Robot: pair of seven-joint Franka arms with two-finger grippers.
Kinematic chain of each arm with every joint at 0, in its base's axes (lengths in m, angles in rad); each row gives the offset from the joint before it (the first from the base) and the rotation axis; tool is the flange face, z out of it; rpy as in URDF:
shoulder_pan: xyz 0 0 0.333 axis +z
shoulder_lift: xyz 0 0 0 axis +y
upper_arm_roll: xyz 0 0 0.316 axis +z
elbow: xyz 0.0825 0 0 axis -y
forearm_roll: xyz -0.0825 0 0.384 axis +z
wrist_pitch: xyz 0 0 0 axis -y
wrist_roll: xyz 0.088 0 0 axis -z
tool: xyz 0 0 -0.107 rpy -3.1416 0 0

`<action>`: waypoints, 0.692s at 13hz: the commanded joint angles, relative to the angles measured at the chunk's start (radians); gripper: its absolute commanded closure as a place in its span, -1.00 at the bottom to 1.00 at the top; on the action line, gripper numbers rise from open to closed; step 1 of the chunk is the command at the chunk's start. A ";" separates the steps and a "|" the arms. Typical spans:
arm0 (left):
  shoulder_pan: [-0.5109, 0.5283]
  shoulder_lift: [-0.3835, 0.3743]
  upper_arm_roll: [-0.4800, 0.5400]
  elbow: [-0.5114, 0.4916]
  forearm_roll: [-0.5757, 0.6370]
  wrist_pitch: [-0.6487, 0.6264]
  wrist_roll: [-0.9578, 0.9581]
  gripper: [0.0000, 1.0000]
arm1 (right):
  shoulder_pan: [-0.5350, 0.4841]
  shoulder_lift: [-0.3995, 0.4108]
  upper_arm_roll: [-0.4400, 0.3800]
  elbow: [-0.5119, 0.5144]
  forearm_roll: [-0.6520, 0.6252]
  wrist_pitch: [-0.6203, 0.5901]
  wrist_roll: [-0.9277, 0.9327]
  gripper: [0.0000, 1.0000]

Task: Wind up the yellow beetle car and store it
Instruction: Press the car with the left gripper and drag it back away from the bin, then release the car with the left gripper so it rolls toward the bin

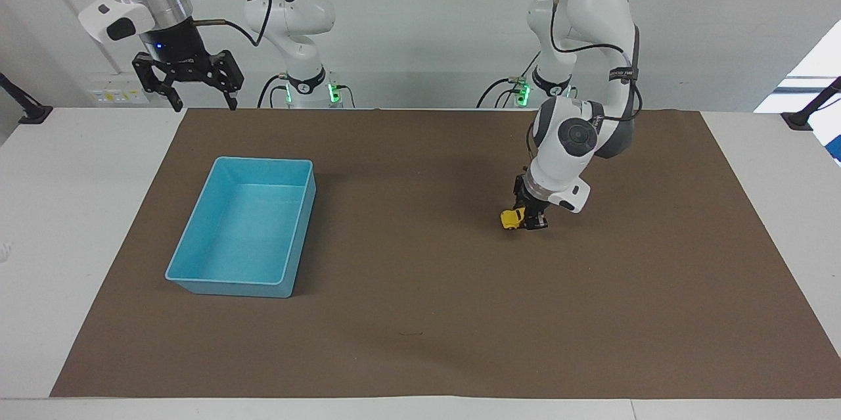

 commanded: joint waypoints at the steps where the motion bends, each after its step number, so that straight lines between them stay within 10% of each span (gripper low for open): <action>1: 0.019 0.022 0.009 -0.016 0.016 0.049 0.020 0.20 | -0.006 -0.010 0.001 -0.005 0.013 -0.004 0.018 -1.00; 2: 0.017 0.001 0.009 -0.008 0.016 0.042 0.013 -0.99 | -0.006 -0.010 0.001 -0.005 0.013 -0.004 0.018 -1.00; 9: 0.014 -0.124 0.009 0.029 0.016 -0.058 0.008 -1.00 | -0.006 -0.010 0.000 -0.005 0.013 -0.004 0.018 -1.00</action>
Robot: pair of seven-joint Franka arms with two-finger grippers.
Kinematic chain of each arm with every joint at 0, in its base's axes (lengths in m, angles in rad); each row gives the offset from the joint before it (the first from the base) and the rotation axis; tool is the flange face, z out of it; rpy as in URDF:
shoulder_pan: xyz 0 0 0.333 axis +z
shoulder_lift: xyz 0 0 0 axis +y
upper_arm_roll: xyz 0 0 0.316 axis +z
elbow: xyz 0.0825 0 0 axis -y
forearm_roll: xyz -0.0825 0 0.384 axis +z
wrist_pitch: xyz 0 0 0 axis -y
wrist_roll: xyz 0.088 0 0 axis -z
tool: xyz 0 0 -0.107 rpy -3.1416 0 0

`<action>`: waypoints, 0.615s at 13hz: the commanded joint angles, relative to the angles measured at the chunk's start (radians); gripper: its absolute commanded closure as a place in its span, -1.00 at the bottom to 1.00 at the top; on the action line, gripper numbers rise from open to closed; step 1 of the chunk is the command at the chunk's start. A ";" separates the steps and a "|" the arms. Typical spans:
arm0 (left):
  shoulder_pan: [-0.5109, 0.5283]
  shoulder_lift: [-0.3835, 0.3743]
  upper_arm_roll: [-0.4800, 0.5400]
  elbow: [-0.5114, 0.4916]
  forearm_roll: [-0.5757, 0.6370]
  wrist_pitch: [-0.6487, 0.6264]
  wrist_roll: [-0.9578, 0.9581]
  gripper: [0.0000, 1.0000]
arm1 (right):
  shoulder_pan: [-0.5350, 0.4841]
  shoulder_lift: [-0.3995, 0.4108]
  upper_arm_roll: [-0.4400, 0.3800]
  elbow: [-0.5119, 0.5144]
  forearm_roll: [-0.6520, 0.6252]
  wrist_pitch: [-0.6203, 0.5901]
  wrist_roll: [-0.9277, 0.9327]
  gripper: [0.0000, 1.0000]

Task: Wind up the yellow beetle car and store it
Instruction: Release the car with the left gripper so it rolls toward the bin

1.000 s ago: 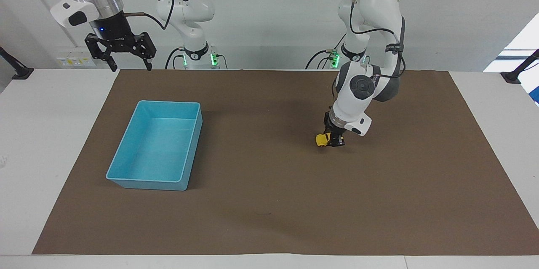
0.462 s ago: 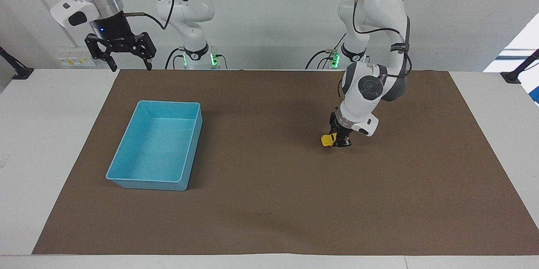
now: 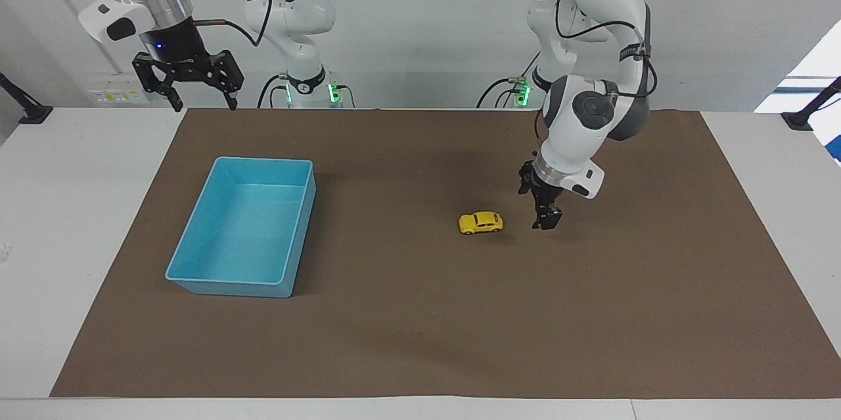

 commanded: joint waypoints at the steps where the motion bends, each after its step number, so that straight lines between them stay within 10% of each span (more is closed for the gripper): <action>1: 0.018 -0.022 -0.001 0.012 0.010 -0.023 0.013 -1.00 | -0.006 -0.010 0.001 -0.005 0.013 -0.004 0.018 -1.00; 8: 0.054 -0.052 -0.001 0.085 0.017 -0.021 0.170 -1.00 | -0.006 -0.010 0.000 -0.006 0.013 -0.012 0.018 -1.00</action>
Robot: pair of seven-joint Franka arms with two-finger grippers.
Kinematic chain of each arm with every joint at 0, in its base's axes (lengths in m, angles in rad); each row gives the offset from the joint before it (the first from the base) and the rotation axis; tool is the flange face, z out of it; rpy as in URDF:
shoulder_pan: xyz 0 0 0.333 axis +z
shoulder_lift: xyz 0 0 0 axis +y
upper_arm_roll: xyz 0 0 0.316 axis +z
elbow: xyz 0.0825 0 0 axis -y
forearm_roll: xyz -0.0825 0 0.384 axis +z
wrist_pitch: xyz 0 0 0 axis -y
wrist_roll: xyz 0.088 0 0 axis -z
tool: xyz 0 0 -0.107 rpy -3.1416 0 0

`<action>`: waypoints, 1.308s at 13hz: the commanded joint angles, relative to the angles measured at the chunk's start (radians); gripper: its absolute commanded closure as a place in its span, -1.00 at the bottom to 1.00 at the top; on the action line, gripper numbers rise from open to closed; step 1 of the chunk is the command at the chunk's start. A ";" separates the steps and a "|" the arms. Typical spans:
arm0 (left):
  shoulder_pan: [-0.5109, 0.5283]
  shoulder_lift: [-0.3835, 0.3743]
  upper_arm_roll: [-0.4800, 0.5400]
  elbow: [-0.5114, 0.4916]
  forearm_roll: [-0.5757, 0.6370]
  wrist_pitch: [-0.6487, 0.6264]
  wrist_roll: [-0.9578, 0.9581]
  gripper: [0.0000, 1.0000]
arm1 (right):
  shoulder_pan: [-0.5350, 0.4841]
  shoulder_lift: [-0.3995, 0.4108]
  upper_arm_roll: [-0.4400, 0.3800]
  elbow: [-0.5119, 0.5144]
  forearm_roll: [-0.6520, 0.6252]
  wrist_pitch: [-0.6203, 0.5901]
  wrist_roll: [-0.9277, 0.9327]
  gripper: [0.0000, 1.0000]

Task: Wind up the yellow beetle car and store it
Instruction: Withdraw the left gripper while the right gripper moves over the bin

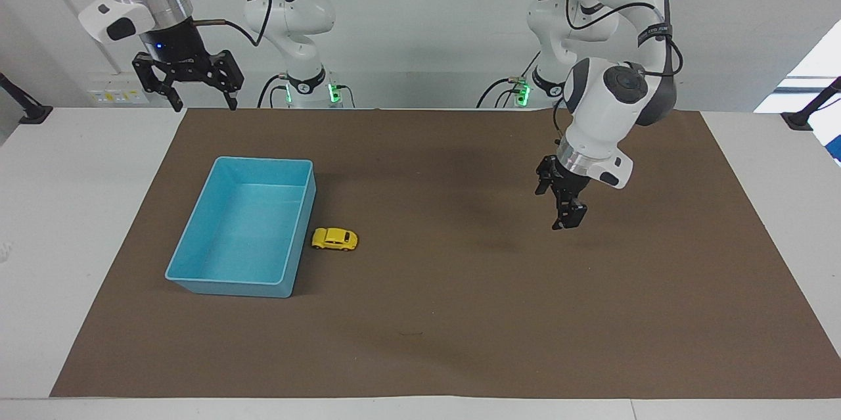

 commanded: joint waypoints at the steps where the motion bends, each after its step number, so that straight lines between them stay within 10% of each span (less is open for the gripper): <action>1: 0.032 -0.048 -0.009 0.009 0.019 -0.022 0.136 -1.00 | -0.006 -0.011 0.000 -0.006 0.013 -0.010 0.018 -1.00; 13: 0.153 -0.180 -0.009 0.006 0.019 -0.192 1.085 -1.00 | -0.010 -0.013 0.000 -0.009 0.036 -0.019 -0.005 -1.00; 17: 0.216 -0.203 -0.009 0.010 0.040 -0.244 1.493 -1.00 | 0.002 -0.053 0.012 -0.058 0.035 -0.027 -0.321 -1.00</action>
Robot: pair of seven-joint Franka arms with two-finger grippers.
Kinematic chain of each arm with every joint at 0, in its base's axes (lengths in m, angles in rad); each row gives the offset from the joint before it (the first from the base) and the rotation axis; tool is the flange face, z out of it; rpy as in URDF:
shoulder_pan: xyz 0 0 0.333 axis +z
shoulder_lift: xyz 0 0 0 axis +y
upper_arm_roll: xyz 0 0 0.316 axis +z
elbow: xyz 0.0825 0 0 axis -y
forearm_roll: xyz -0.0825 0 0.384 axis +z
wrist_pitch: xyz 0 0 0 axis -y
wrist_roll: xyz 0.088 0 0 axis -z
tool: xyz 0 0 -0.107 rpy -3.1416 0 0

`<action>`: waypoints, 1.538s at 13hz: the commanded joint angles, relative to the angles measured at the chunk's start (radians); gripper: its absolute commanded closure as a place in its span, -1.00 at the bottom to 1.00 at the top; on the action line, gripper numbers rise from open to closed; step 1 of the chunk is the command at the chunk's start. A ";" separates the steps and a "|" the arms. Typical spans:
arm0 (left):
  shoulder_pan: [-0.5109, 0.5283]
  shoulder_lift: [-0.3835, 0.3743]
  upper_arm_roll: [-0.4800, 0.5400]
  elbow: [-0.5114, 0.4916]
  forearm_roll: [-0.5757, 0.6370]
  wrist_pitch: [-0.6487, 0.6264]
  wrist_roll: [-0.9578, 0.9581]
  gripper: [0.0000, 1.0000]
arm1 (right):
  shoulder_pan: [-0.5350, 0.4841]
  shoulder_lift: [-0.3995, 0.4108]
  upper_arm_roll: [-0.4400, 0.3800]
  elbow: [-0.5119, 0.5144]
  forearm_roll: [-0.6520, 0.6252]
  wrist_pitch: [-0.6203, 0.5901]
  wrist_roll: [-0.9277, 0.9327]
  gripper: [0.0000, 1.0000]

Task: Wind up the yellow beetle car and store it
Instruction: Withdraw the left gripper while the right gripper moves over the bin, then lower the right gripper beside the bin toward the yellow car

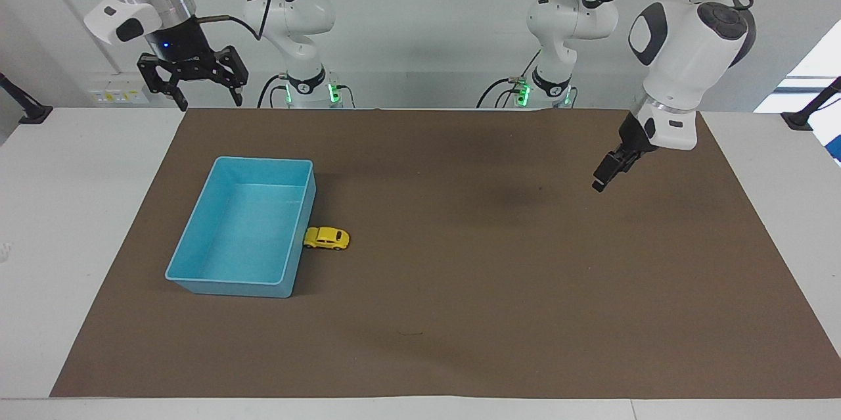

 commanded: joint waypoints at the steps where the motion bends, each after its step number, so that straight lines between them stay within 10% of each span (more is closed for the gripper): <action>1: 0.035 -0.041 -0.012 -0.010 0.063 -0.058 0.239 -1.00 | -0.002 -0.053 0.007 -0.068 0.016 0.002 -0.191 -1.00; 13: 0.058 -0.069 -0.005 0.304 0.106 -0.486 0.663 -1.00 | 0.075 -0.037 0.010 -0.168 -0.001 0.088 -0.918 -1.00; 20: 0.056 -0.101 -0.012 0.269 0.097 -0.485 0.648 -1.00 | 0.109 0.061 0.010 -0.172 -0.009 0.192 -1.141 -1.00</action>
